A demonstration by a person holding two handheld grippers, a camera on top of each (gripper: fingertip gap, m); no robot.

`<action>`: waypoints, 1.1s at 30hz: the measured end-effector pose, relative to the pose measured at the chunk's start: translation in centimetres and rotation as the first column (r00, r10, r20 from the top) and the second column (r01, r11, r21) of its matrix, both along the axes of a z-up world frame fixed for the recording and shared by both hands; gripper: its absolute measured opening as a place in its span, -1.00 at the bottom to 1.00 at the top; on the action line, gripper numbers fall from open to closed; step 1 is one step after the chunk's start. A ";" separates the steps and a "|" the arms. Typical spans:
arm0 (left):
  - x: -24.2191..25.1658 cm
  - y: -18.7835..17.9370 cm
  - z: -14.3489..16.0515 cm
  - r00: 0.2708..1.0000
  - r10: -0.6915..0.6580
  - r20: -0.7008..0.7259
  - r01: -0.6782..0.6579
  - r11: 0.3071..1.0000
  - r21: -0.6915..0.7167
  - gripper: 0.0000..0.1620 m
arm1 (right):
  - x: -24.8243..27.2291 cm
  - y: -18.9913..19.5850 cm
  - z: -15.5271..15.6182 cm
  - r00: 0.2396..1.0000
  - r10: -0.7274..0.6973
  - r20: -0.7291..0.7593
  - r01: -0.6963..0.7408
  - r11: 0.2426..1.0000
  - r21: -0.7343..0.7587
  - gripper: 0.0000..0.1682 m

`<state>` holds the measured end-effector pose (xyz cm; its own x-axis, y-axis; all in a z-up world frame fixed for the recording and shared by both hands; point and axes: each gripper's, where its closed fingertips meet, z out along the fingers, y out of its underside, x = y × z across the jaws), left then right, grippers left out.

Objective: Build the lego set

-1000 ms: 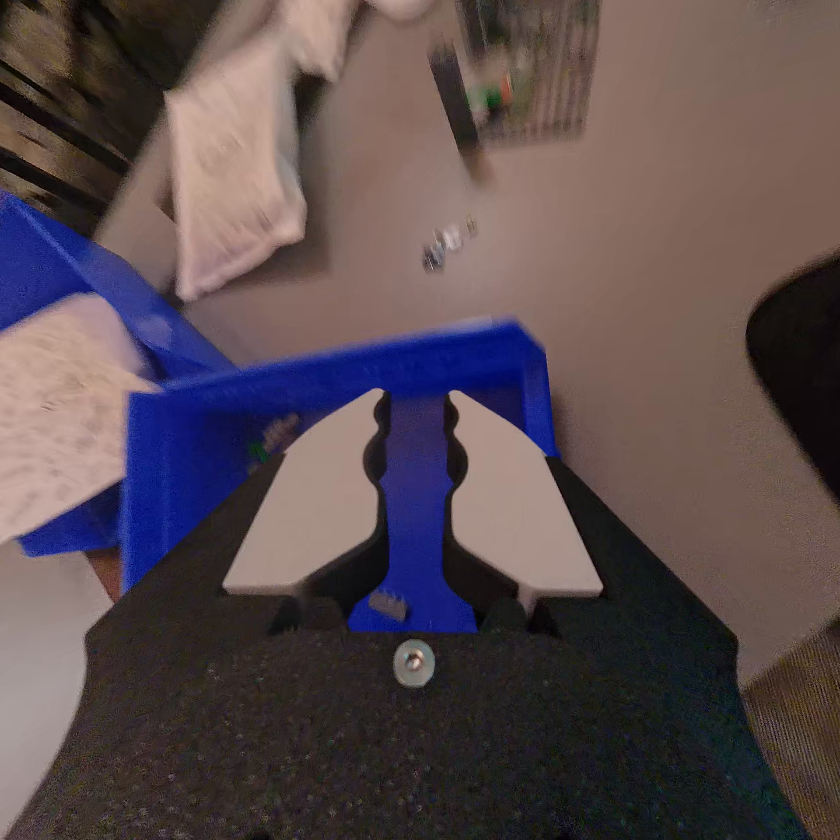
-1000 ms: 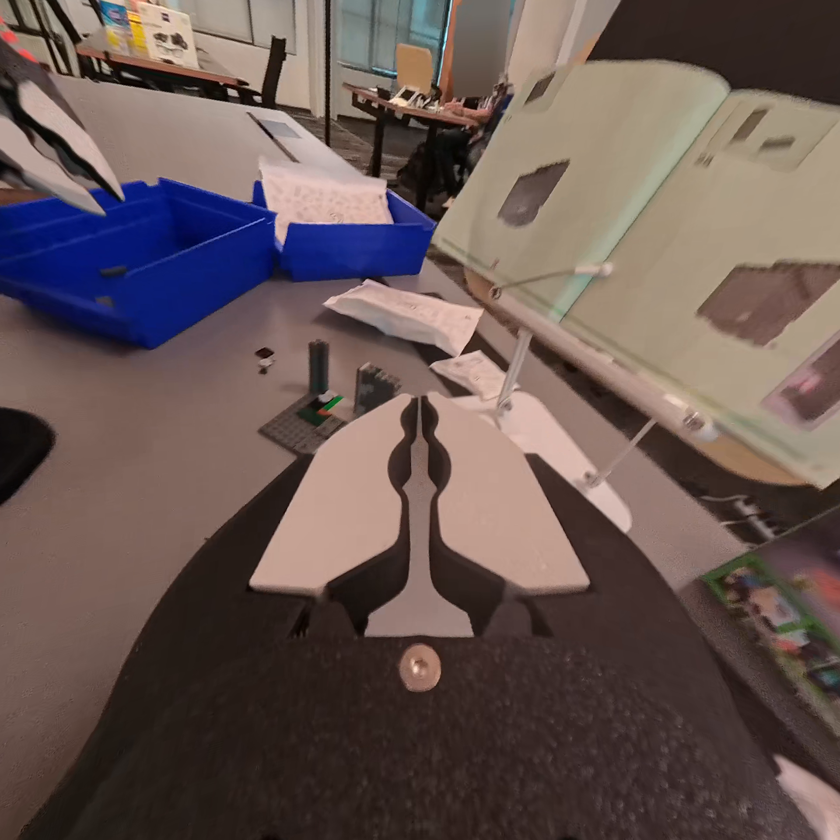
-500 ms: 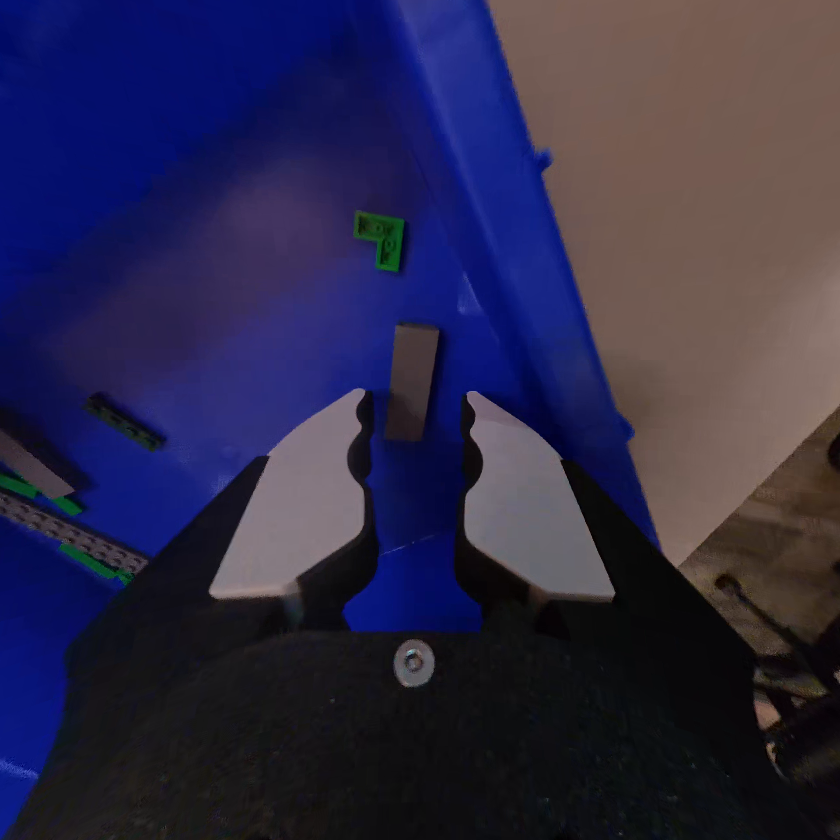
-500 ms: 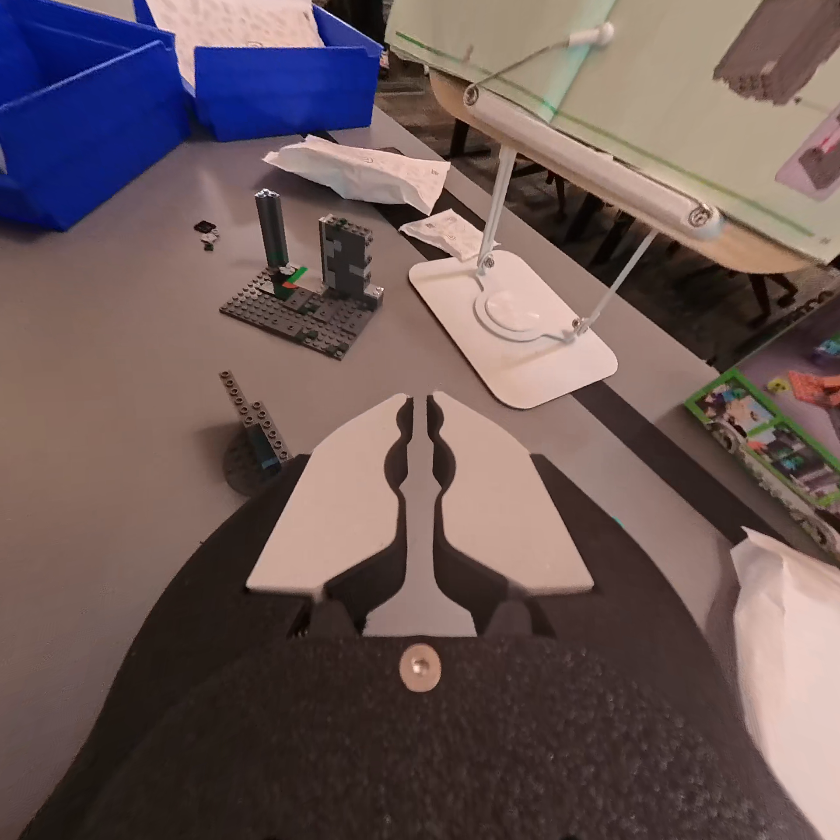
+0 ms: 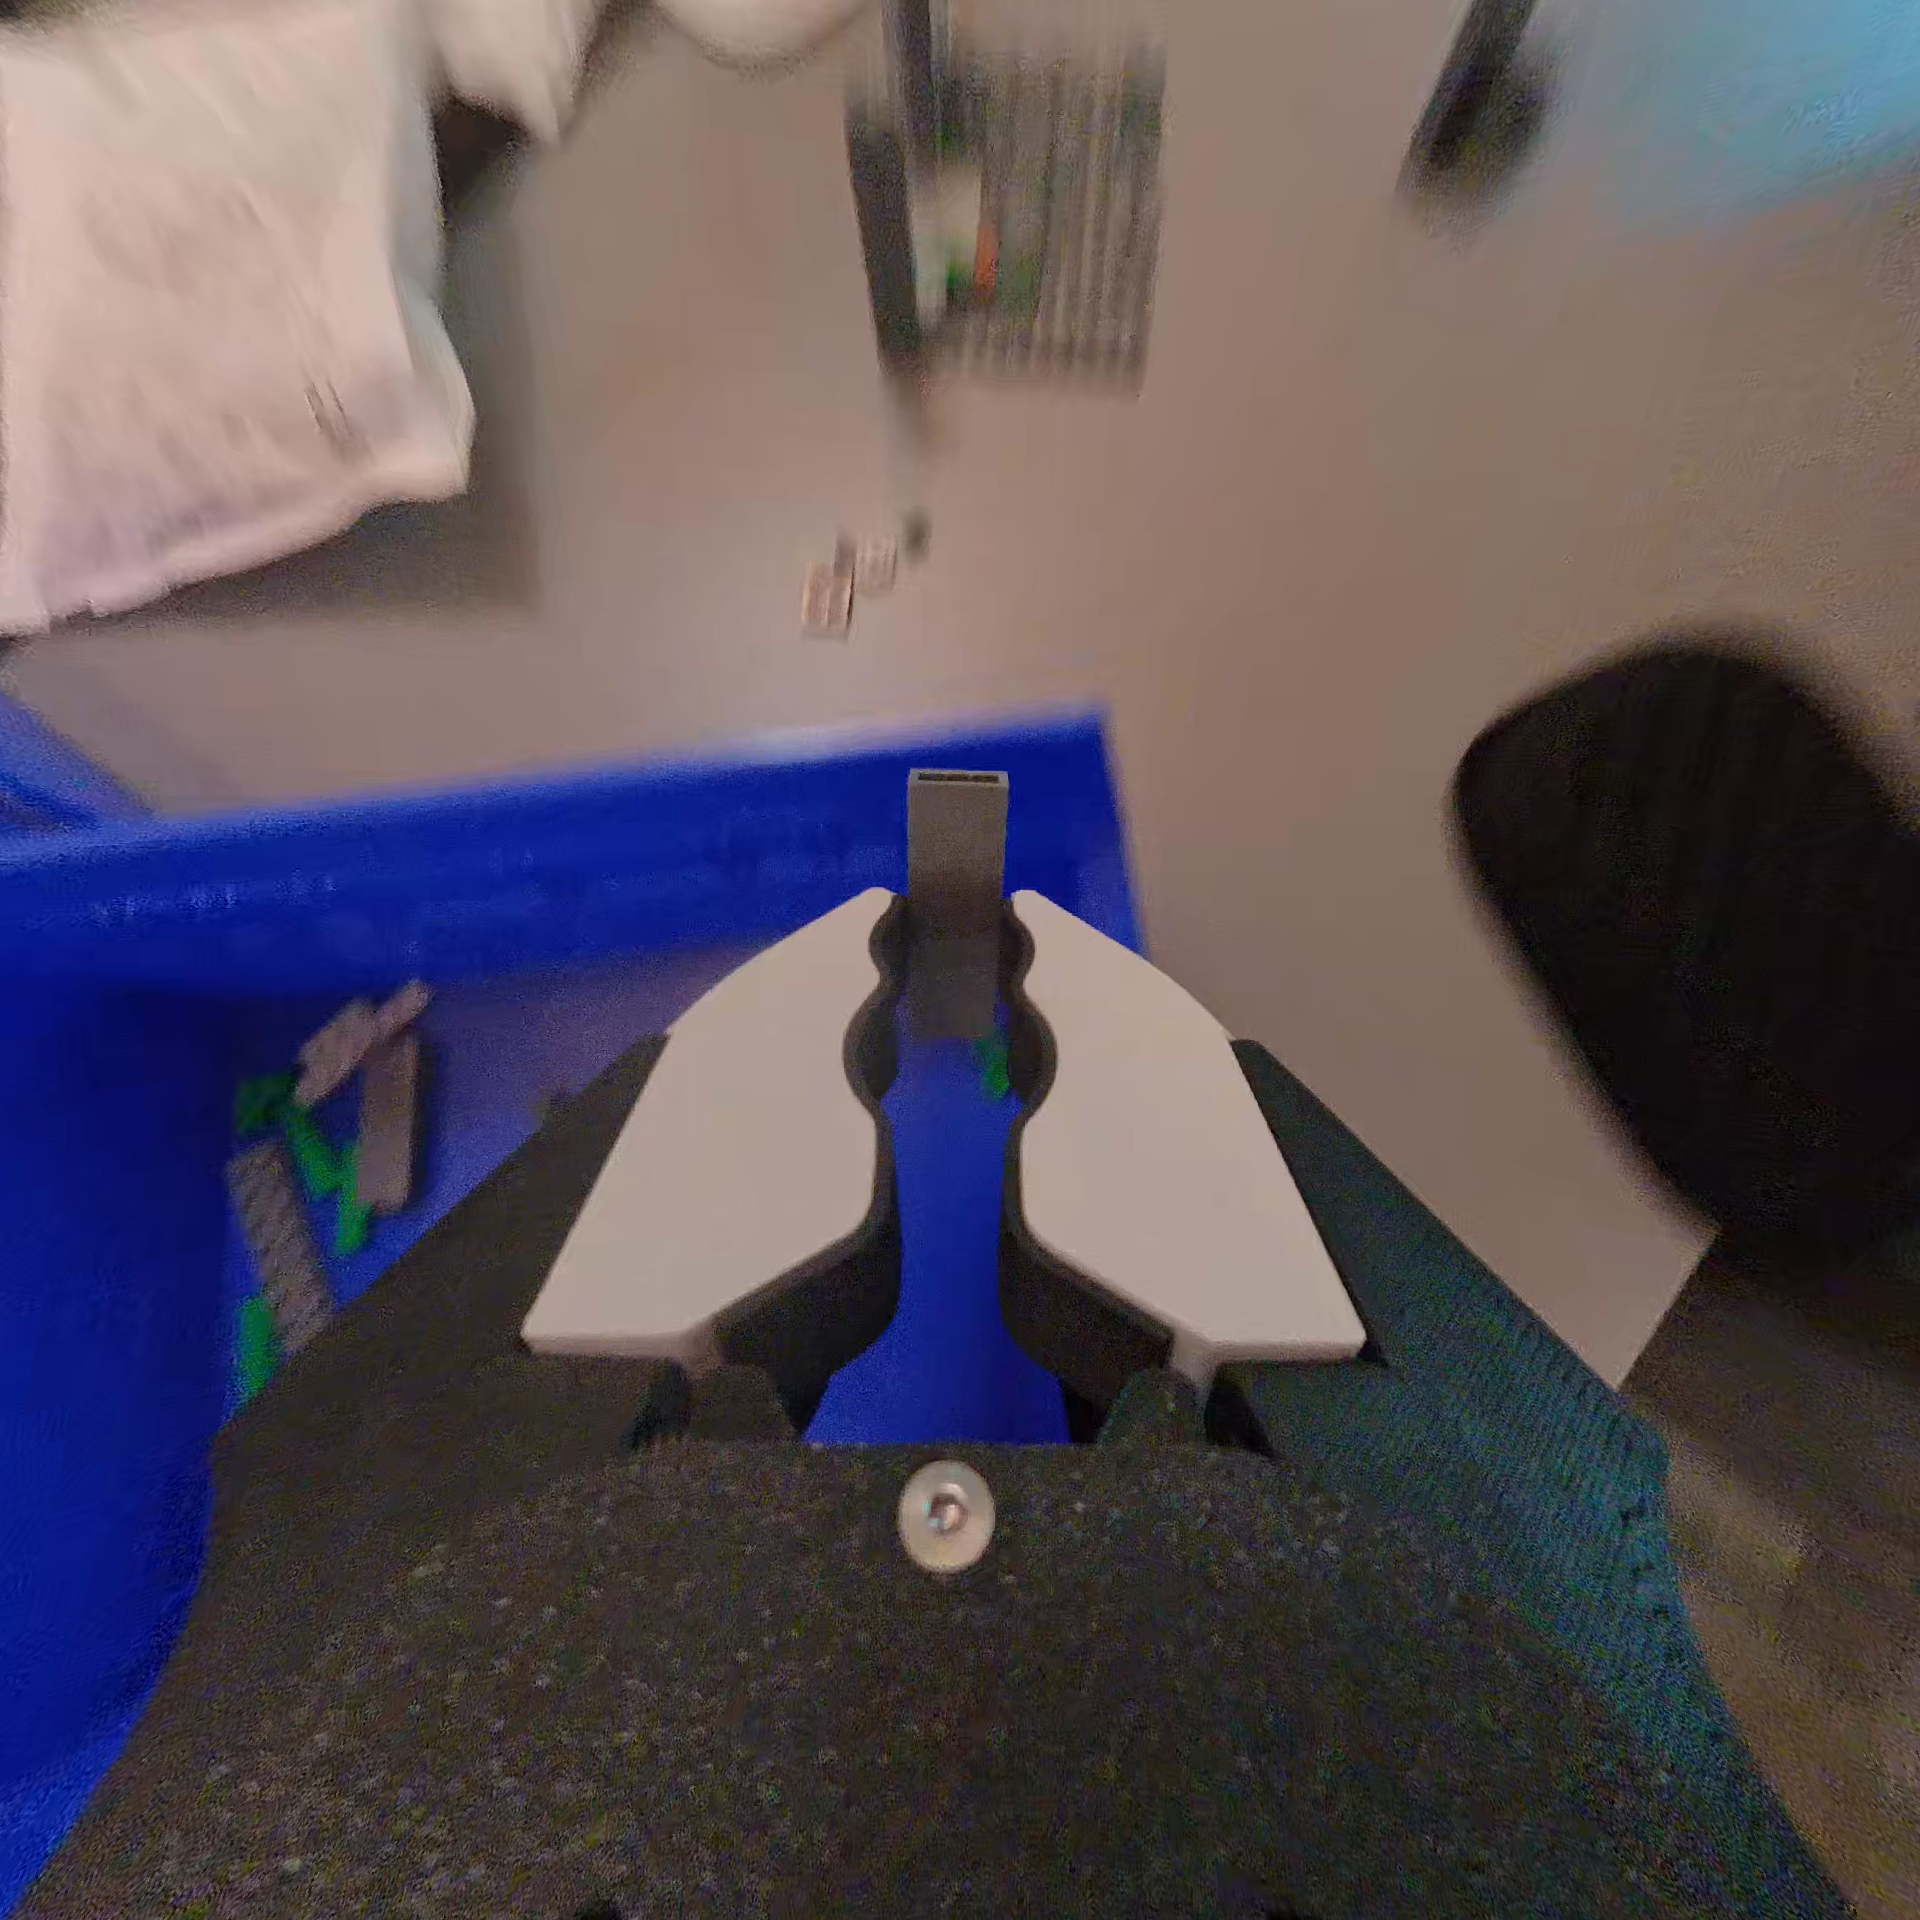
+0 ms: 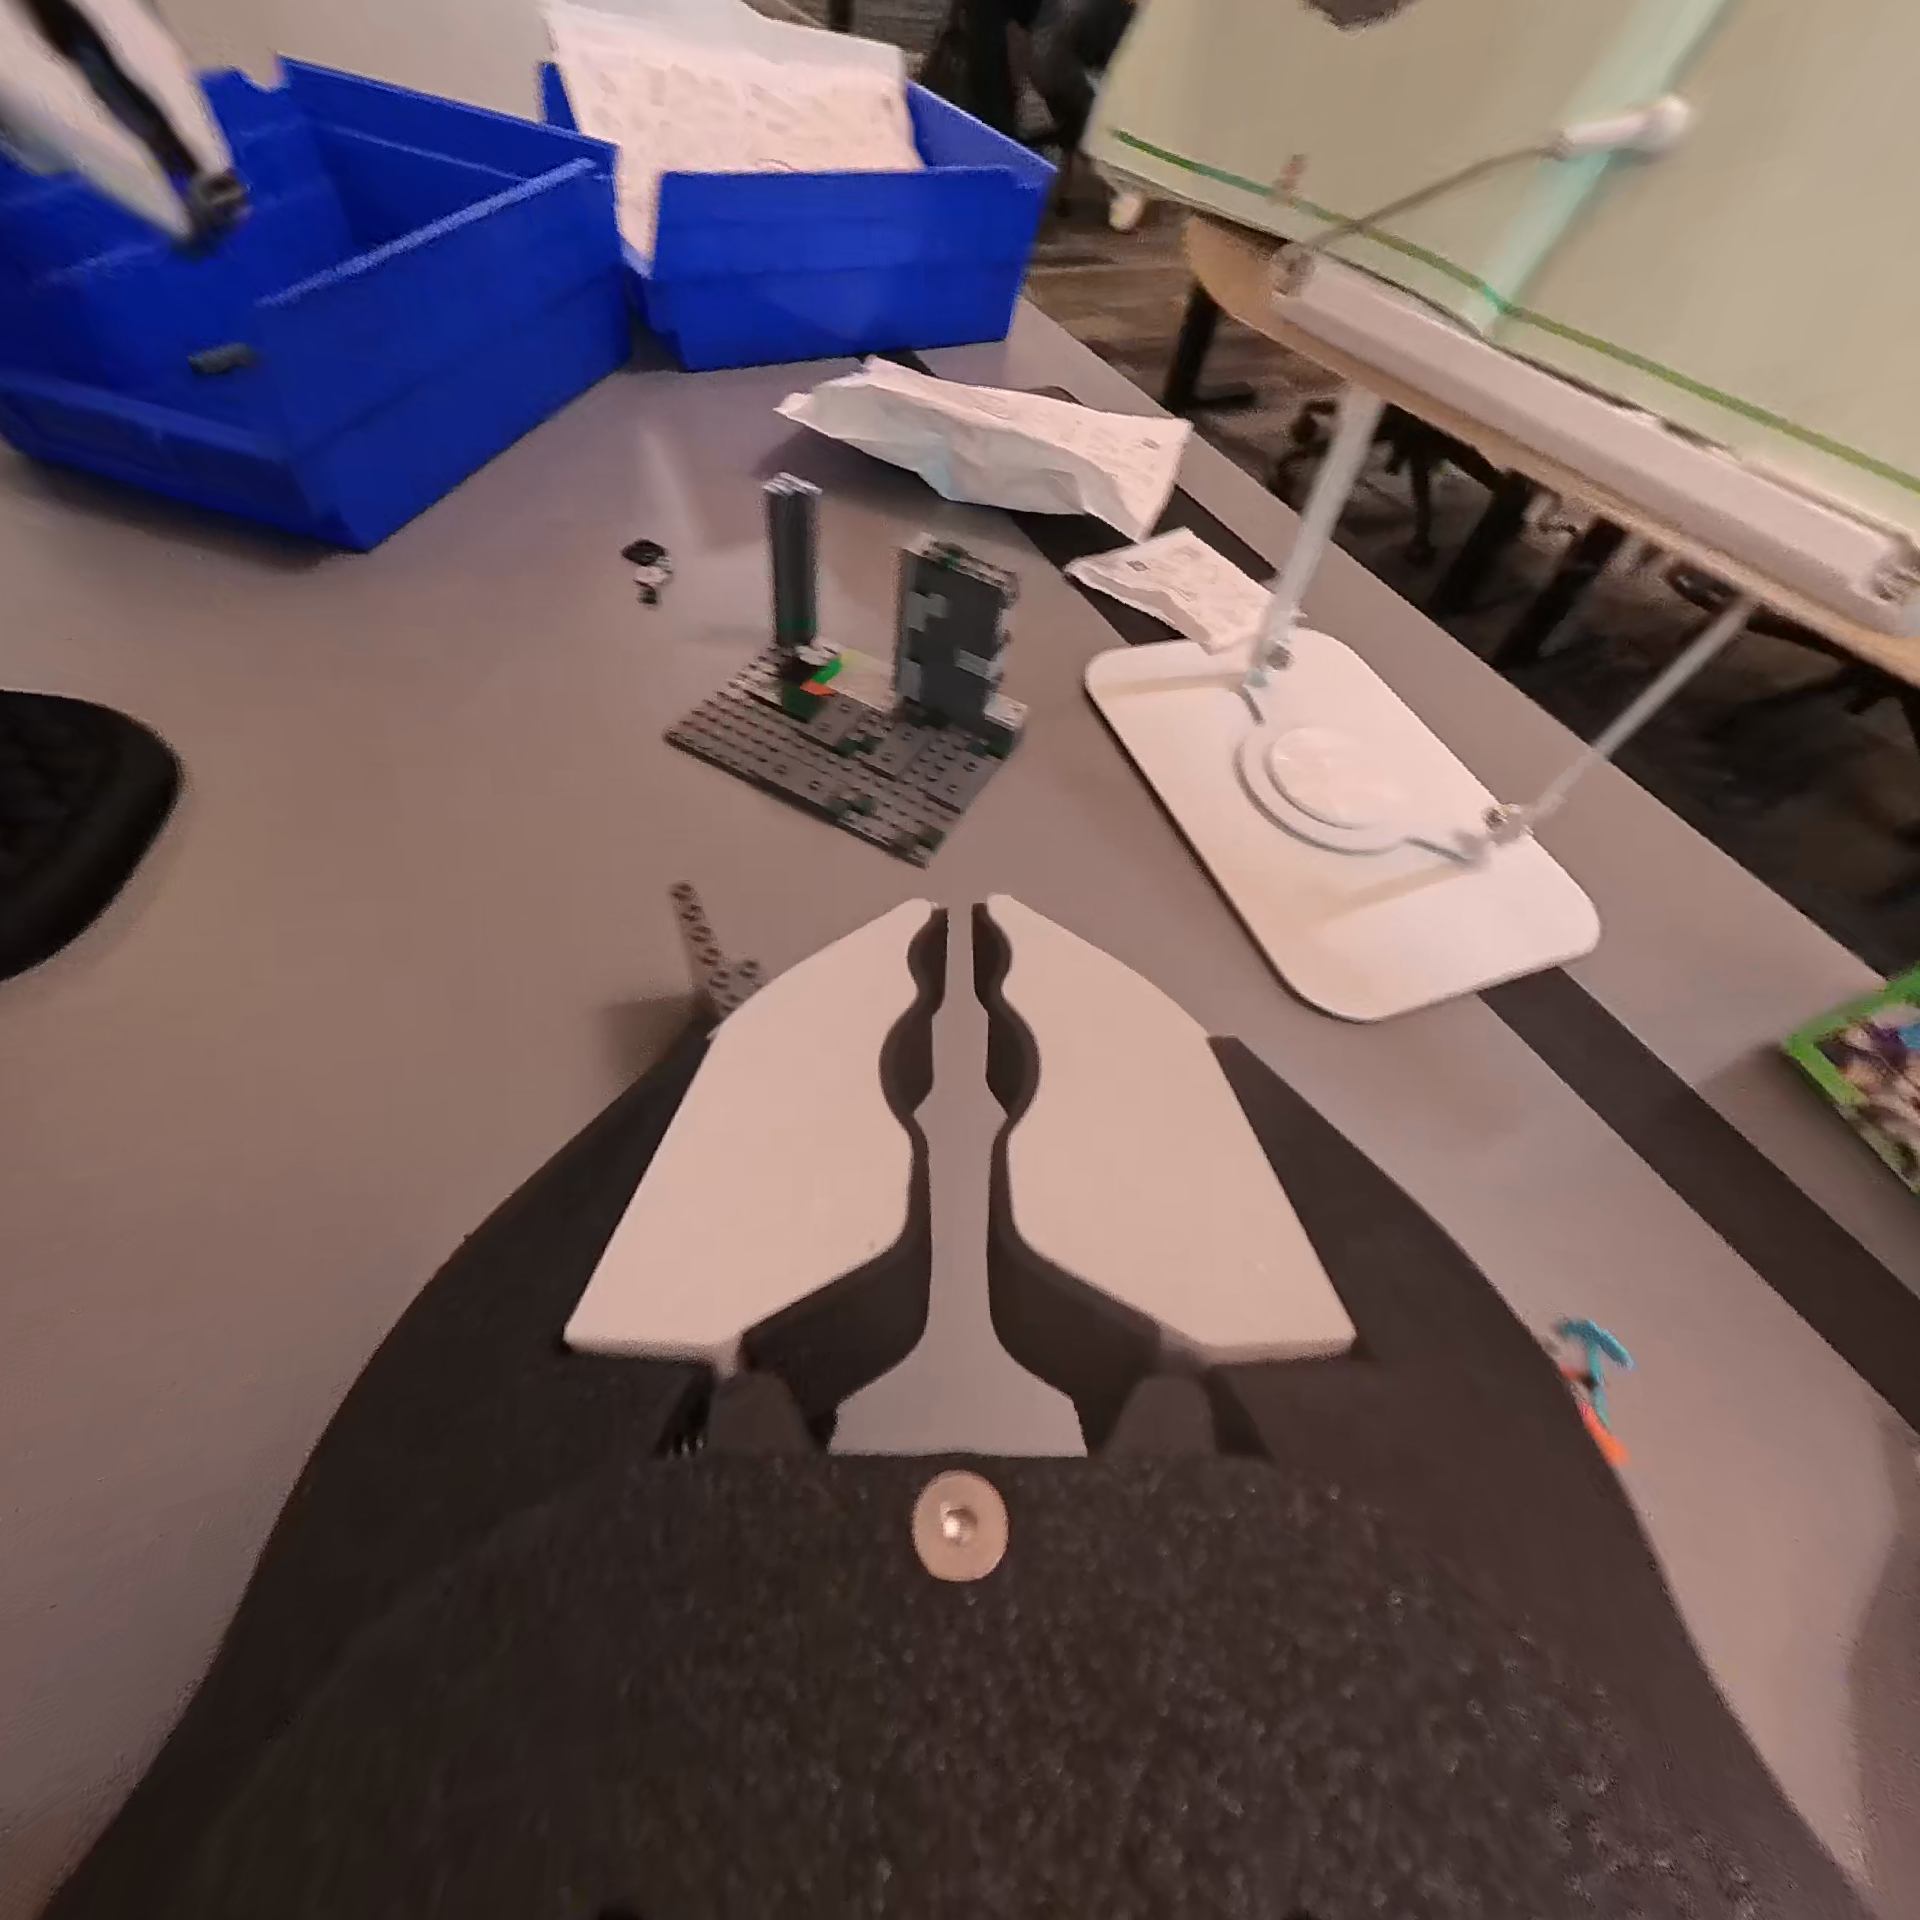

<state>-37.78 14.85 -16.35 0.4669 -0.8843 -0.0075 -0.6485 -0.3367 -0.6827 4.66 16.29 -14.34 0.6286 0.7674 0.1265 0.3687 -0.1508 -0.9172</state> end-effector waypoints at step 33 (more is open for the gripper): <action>33.8 -8.0 6.9 0.258 0.323 0.911 0.373 0.836 -0.402 -0.68 | -8.3 -9.5 4.9 0.984 0.164 0.072 -0.179 0.913 0.368 -0.91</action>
<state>-4.00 6.89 -9.43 -0.2029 -0.5915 0.7803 0.3157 -0.7939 -0.5197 -3.64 6.81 -9.44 0.4805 0.7557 0.4450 0.3949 0.2666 -0.8792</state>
